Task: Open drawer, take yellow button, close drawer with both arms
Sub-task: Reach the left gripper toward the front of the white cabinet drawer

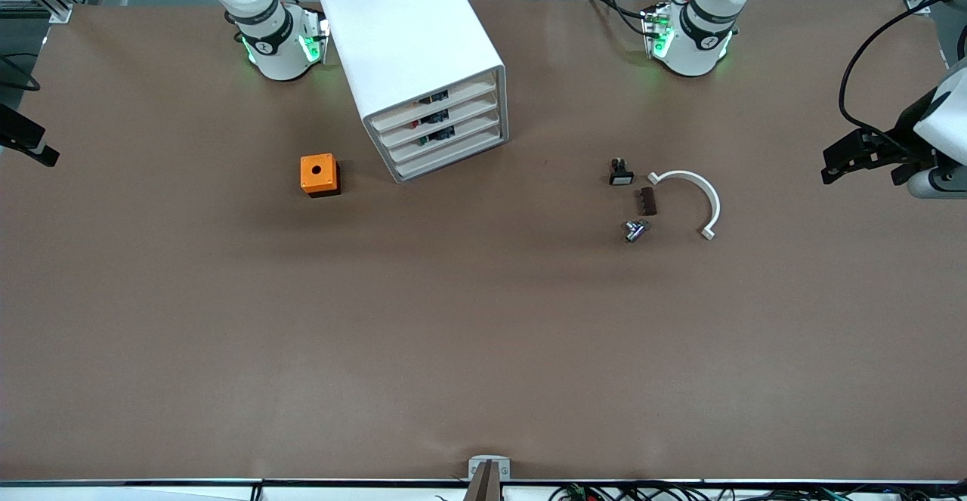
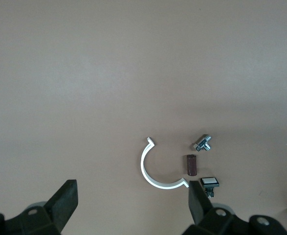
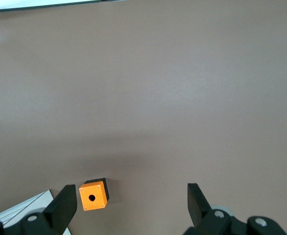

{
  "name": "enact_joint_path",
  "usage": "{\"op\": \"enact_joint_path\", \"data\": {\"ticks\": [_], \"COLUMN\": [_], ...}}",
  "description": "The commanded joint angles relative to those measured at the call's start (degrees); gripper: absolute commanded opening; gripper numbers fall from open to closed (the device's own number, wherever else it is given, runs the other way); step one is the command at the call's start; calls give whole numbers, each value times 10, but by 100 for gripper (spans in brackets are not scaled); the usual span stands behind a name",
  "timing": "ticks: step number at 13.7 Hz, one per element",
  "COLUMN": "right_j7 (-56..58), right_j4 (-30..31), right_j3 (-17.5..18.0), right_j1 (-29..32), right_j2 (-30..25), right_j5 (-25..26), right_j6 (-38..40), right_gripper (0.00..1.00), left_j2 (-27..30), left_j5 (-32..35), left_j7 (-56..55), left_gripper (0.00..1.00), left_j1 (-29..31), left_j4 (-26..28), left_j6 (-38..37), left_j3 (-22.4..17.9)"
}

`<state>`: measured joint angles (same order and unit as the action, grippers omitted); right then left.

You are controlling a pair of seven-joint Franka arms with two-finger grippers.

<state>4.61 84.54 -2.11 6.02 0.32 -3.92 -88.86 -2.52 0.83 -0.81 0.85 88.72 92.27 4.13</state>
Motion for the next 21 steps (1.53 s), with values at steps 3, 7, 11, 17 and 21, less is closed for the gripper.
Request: {"op": "enact_joint_path", "data": {"ticks": [3,7,11,17,21], "right_j7": [2,1,2,2,3], "right_j4": [-7,-7,-7,-8,-7], "right_j3": [7,7,7,5,5], "right_j1": [11,11,11,13,13], "right_j2": [-1,-1,-1,-1,-1], "right_j5": [-10,-9,-10,-10,-8], "right_j6": [8,7,8,8,10], "right_gripper": [100,100,100,100,100], "left_j2": [5,5,-24,-116,-147], "left_j5": [4,3,4,4,-14], "left_j7": [-1,0,-3,-115,-213], "left_gripper": [100,100,100,100,100], "left_j1": [-2,1,0,-16,-35], "left_j4": [-1,-2,-1,0,-3], "left_j6": [-3,-17,-17,-17,-33], "left_j3": [0,-3,-4,17,30]}}
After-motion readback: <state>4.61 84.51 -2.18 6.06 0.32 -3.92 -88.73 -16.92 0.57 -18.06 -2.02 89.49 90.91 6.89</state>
